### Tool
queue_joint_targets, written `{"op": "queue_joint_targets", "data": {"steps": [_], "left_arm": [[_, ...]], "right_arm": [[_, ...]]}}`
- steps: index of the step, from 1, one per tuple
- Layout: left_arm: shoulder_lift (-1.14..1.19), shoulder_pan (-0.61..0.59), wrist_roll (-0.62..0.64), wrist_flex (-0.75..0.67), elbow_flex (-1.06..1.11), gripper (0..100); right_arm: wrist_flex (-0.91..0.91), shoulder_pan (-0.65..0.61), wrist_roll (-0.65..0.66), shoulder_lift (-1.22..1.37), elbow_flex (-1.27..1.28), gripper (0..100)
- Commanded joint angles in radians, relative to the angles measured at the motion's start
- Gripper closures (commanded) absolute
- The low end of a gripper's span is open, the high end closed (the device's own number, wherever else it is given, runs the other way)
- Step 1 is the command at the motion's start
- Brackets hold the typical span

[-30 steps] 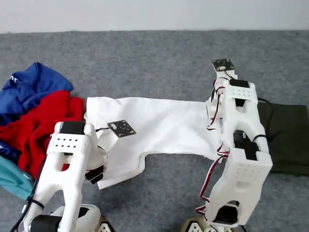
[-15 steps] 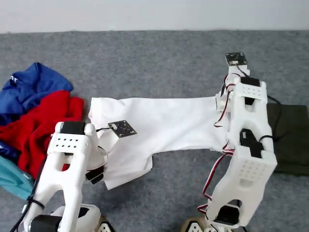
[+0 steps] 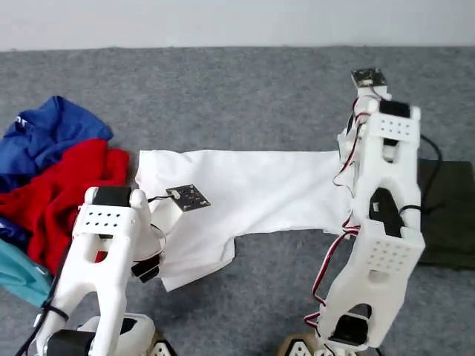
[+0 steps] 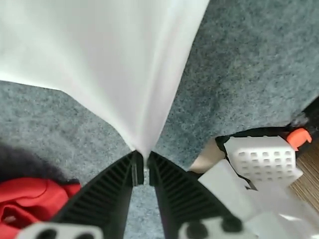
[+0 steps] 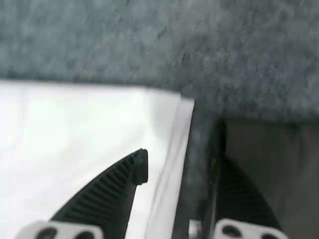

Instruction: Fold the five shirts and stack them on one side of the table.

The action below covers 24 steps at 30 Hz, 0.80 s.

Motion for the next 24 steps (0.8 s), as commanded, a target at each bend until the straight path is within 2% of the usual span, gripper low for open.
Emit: {"op": "queue_joint_targets", "data": {"steps": [1, 4, 9, 17, 24], "left_arm": [[-0.025, -0.002, -0.011, -0.009, -0.001, 99], [-0.025, -0.002, -0.011, -0.009, -0.001, 99], [-0.025, -0.002, -0.011, -0.009, -0.001, 99], [-0.025, -0.002, -0.011, -0.009, -0.001, 99], [-0.025, -0.002, -0.011, -0.009, -0.001, 99]], "right_arm": [[0.206, -0.010, 0.017, -0.071, -0.089, 78.7], [0.255, -0.010, 0.014, -0.062, -0.072, 83.0], [0.232, -0.004, 0.009, -0.005, -0.043, 97.2], [0.176, 0.015, -0.034, 0.111, -0.044, 87.6], [0.166, 0.010, -0.032, 0.125, -0.041, 86.9]]}}
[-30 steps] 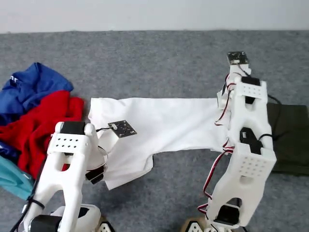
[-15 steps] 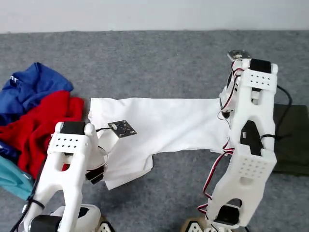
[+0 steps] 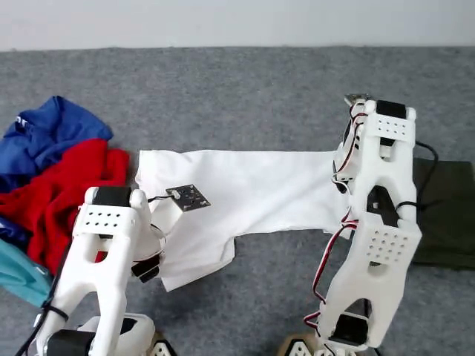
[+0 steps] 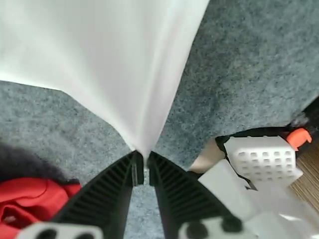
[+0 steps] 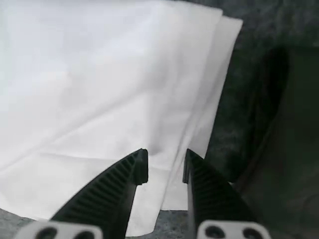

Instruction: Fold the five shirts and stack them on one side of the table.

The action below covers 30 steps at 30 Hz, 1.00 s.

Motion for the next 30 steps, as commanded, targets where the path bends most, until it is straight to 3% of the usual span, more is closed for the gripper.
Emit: {"op": "queue_joint_targets", "data": {"steps": [1, 6, 11, 22, 30], "left_arm": [[-0.025, -0.002, -0.011, -0.009, -0.001, 99], [-0.025, -0.002, -0.011, -0.009, -0.001, 99], [-0.025, -0.002, -0.011, -0.009, -0.001, 99], [-0.025, -0.002, -0.011, -0.009, -0.001, 99], [-0.025, -0.002, -0.011, -0.009, -0.001, 99]], "right_arm": [[-0.036, 0.013, -0.012, 0.008, -0.002, 86.9], [-0.081, 0.010, -0.012, 0.071, 0.003, 87.5], [-0.104, 0.007, -0.012, 0.088, 0.000, 99.1], [-0.114, 0.015, -0.011, 0.018, 0.000, 98.0], [-0.283, 0.010, -0.017, 0.016, -0.011, 98.0]]}}
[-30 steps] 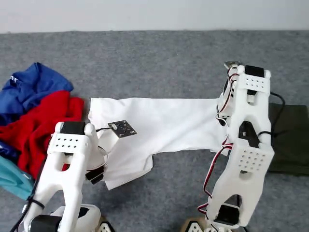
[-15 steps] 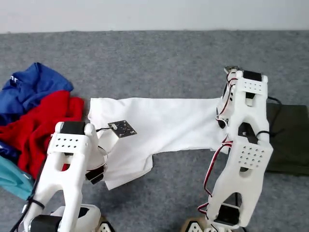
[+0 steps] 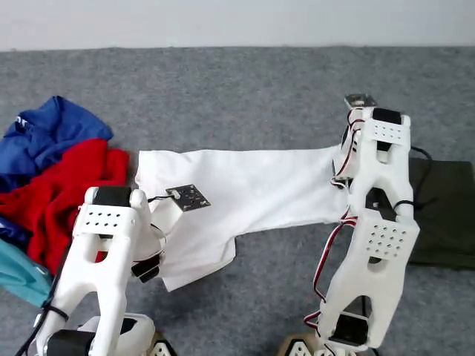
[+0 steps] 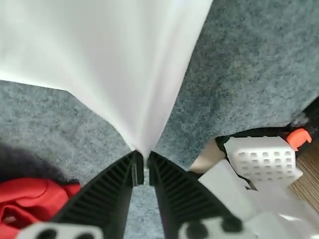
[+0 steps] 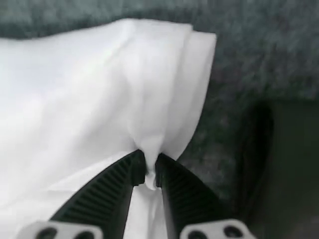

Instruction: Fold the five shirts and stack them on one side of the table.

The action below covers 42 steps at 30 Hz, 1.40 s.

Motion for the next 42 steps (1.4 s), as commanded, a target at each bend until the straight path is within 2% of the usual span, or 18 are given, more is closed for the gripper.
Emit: {"op": "queue_joint_targets", "data": {"steps": [1, 5, 10, 12, 18, 22, 25, 32, 36, 42], "left_arm": [[-0.025, -0.002, -0.011, -0.009, -0.001, 99], [-0.025, -0.002, -0.011, -0.009, -0.001, 99], [-0.025, -0.002, -0.011, -0.009, -0.001, 99], [-0.025, 0.000, -0.011, -0.009, -0.001, 99], [-0.025, 0.000, -0.009, -0.014, -0.005, 99], [-0.025, 0.002, -0.005, -0.104, -0.008, 99], [-0.025, 0.014, 0.052, -0.169, -0.019, 99], [-0.009, 0.106, 0.190, -0.262, -0.130, 99], [0.135, 0.069, 0.238, -0.258, -0.280, 99], [0.436, 0.092, 0.250, -0.221, -0.527, 99]], "right_arm": [[-0.094, 0.004, -0.012, -0.059, -0.014, 98.0], [-0.101, 0.007, -0.006, -0.035, -0.012, 97.2], [-0.012, 0.010, -0.006, -0.033, -0.014, 82.2], [0.021, 0.010, 0.003, -0.054, -0.014, 79.2], [0.200, 0.010, 0.055, -0.216, -0.014, 80.1], [0.311, 0.008, 0.055, -0.340, -0.014, 80.1], [0.372, 0.008, 0.055, -0.409, -0.011, 80.1], [0.380, 0.001, 0.049, -0.518, 0.064, 81.1], [0.380, 0.007, 0.049, -0.553, 0.124, 81.1], [0.380, 0.007, 0.049, -0.596, 0.221, 81.1]]}}
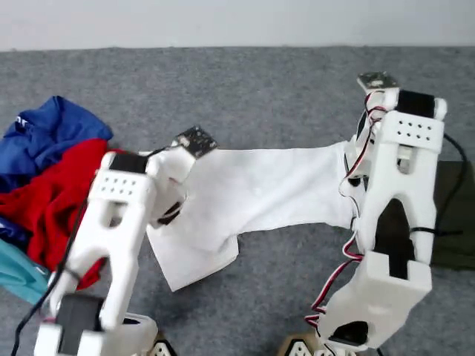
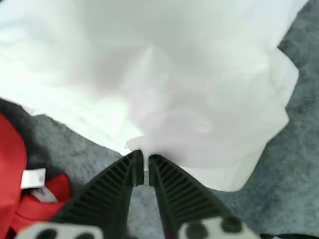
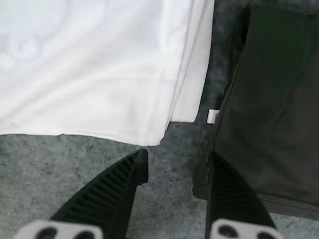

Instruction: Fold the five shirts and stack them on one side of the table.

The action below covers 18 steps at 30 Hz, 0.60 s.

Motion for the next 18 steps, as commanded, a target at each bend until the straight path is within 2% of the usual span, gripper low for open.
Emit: {"op": "queue_joint_targets", "data": {"steps": [1, 7, 13, 18], "left_arm": [[0.153, 0.009, 0.026, 0.009, -0.160, 99], [0.345, 0.011, 0.104, 0.041, -0.386, 99], [0.374, 0.012, 0.175, 0.114, -0.490, 99], [0.374, 0.011, 0.178, 0.311, -0.538, 99]], "right_arm": [[0.042, 0.007, 0.006, -0.076, 0.029, 81.1], [0.021, -0.001, 0.005, -0.124, 0.147, 81.1], [-0.042, -0.042, 0.005, -0.159, 0.302, 81.2], [-0.104, -0.076, 0.005, -0.199, 0.407, 81.2]]}}
